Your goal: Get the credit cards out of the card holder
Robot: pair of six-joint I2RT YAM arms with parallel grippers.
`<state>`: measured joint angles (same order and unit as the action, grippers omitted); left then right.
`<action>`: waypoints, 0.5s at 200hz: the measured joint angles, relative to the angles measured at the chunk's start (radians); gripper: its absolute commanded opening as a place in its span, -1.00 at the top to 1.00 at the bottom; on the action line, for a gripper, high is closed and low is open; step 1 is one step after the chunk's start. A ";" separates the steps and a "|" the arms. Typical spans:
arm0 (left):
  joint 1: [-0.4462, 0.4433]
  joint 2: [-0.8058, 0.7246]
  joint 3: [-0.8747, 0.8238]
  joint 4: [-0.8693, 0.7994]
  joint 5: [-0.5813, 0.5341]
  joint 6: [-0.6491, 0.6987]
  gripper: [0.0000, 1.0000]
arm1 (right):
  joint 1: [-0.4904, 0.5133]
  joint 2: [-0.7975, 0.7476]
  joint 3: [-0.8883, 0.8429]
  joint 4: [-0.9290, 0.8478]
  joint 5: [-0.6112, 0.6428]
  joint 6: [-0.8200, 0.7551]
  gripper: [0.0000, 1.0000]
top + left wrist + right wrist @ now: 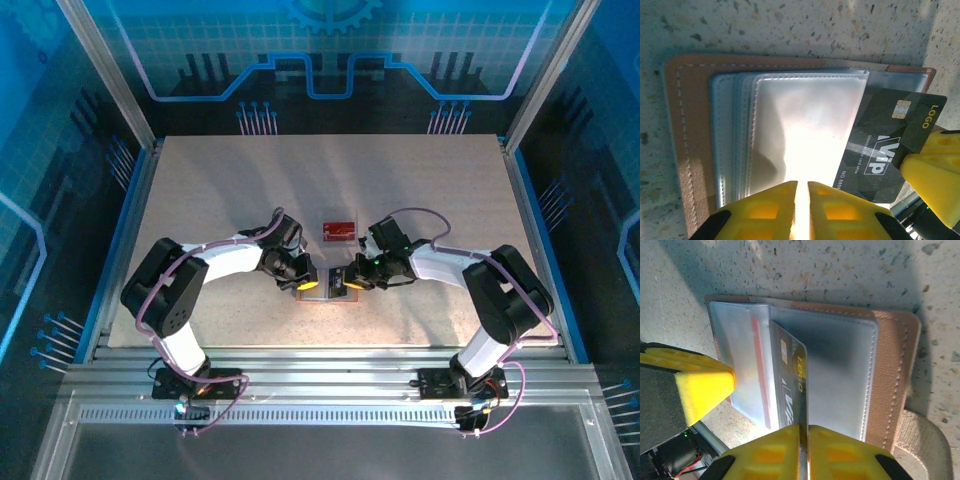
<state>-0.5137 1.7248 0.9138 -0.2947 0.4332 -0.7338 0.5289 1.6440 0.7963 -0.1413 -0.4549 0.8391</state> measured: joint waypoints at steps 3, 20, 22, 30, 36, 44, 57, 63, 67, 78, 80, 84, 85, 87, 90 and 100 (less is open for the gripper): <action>0.000 0.000 0.000 0.000 0.000 0.000 0.73 | 0.000 0.000 -0.001 0.002 0.000 0.001 0.76; 0.000 -0.002 0.000 0.000 -0.001 0.000 0.73 | 0.000 0.000 -0.009 0.016 -0.003 0.011 0.79; 0.000 -0.003 0.000 0.000 -0.002 0.000 0.73 | 0.000 0.000 -0.010 0.018 -0.003 0.011 0.79; 0.000 -0.005 0.000 0.000 -0.003 0.000 0.73 | 0.000 0.000 -0.013 0.022 -0.004 0.014 0.82; 0.000 -0.006 0.000 0.000 -0.003 0.000 0.73 | 0.000 0.000 -0.014 0.024 -0.005 0.016 0.83; 0.000 -0.008 0.000 0.000 -0.003 0.000 0.73 | 0.000 -0.001 -0.017 0.030 -0.008 0.018 0.83; 0.000 -0.012 0.000 0.000 -0.003 0.000 0.74 | 0.001 -0.003 -0.017 0.031 -0.010 0.019 0.85; 0.000 -0.015 0.000 0.000 -0.004 0.000 0.73 | 0.001 -0.006 -0.017 0.031 -0.010 0.021 0.85; 0.000 -0.017 0.000 0.000 -0.005 0.000 0.73 | 0.001 -0.008 -0.017 0.031 -0.011 0.021 0.86; 0.000 -0.023 0.000 0.000 -0.010 0.000 0.73 | 0.001 -0.016 -0.017 0.031 -0.010 0.021 0.87; 0.000 -0.024 0.000 0.000 -0.010 0.000 0.73 | 0.001 -0.017 -0.017 0.031 -0.011 0.021 0.87; 0.000 -0.026 0.000 0.000 -0.011 0.000 0.73 | 0.001 -0.021 -0.017 0.030 -0.010 0.021 0.87; 0.000 -0.027 0.000 0.000 -0.011 0.000 0.72 | 0.001 -0.021 -0.017 0.030 -0.010 0.021 0.87; 0.000 -0.029 0.000 0.000 -0.011 0.000 0.72 | 0.001 -0.022 -0.017 0.030 -0.010 0.021 0.87; 0.000 -0.031 0.000 0.000 -0.013 0.000 0.71 | 0.001 -0.025 -0.017 0.029 -0.010 0.021 0.88; 0.000 -0.038 0.000 0.000 -0.016 -0.002 0.70 | 0.001 -0.035 -0.017 0.022 -0.009 0.020 0.89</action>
<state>-0.5133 1.6871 0.9138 -0.2943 0.4175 -0.7353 0.5301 1.6093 0.7795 -0.1192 -0.4637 0.8593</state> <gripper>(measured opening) 0.142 0.065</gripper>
